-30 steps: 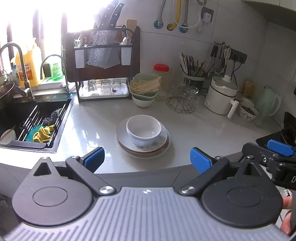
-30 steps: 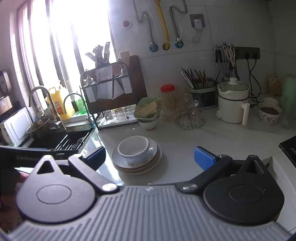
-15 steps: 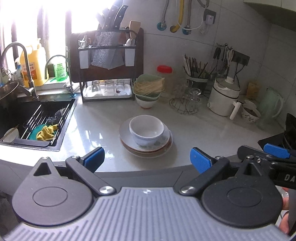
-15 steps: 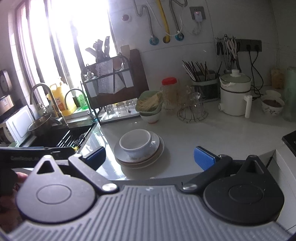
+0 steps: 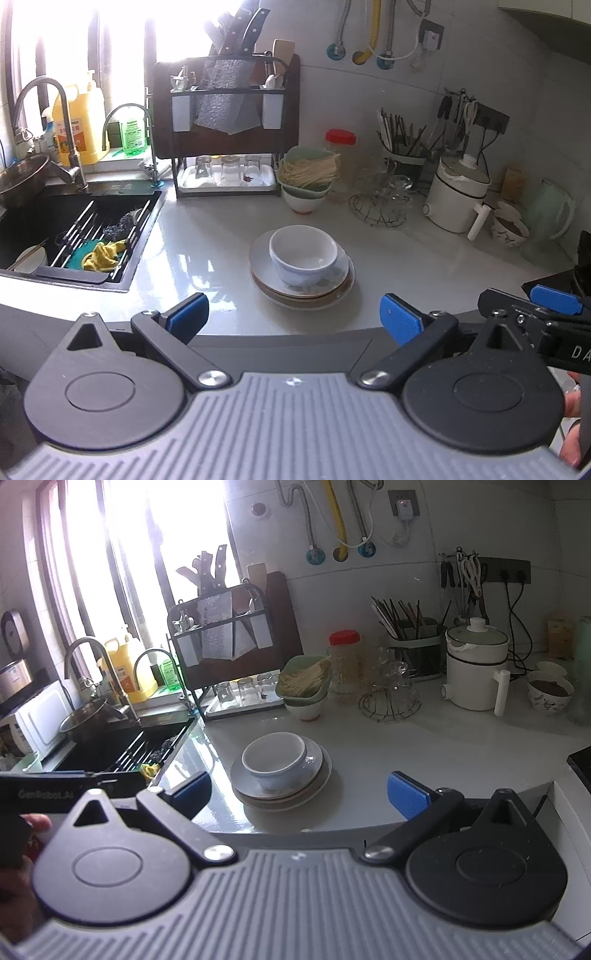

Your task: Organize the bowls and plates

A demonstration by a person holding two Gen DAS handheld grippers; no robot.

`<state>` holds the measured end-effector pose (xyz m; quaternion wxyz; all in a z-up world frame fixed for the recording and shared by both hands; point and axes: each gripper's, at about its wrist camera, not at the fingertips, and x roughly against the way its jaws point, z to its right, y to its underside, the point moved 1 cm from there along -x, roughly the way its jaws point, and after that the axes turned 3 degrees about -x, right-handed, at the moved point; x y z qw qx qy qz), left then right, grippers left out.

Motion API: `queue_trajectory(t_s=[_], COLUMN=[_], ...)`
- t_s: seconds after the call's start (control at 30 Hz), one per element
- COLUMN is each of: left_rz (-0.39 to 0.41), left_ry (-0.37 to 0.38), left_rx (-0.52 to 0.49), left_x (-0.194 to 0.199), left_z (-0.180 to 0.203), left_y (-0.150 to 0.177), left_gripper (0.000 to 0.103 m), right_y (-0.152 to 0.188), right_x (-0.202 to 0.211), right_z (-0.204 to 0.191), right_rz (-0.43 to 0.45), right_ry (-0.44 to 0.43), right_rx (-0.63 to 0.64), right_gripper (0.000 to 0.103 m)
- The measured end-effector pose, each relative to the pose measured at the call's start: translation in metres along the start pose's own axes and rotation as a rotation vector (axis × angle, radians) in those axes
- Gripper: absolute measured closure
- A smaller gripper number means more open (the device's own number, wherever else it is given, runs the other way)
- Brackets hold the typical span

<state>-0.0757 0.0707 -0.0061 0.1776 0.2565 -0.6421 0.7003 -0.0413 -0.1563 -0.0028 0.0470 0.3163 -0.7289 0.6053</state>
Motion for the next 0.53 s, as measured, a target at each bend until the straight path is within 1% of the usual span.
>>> queue_trajectory(t_s=[0.37, 0.53], left_rz=[0.002, -0.004], left_ry=[-0.026, -0.007], left_rx=[0.003, 0.005], left_x=[0.0039, 0.0034], left_z=[-0.0008, -0.0010], left_y=[0.0018, 0.0030], left_gripper=[0.002, 0.002], right_y=[-0.0017, -0.0010], right_x=[-0.0041, -0.0051], right_z=[0.0030, 0.0034], right_rz=[-0.020, -0.022], right_ry=[-0.009, -0.001], right_rx=[0.011, 0.012], right_gripper=[0.000, 0.000])
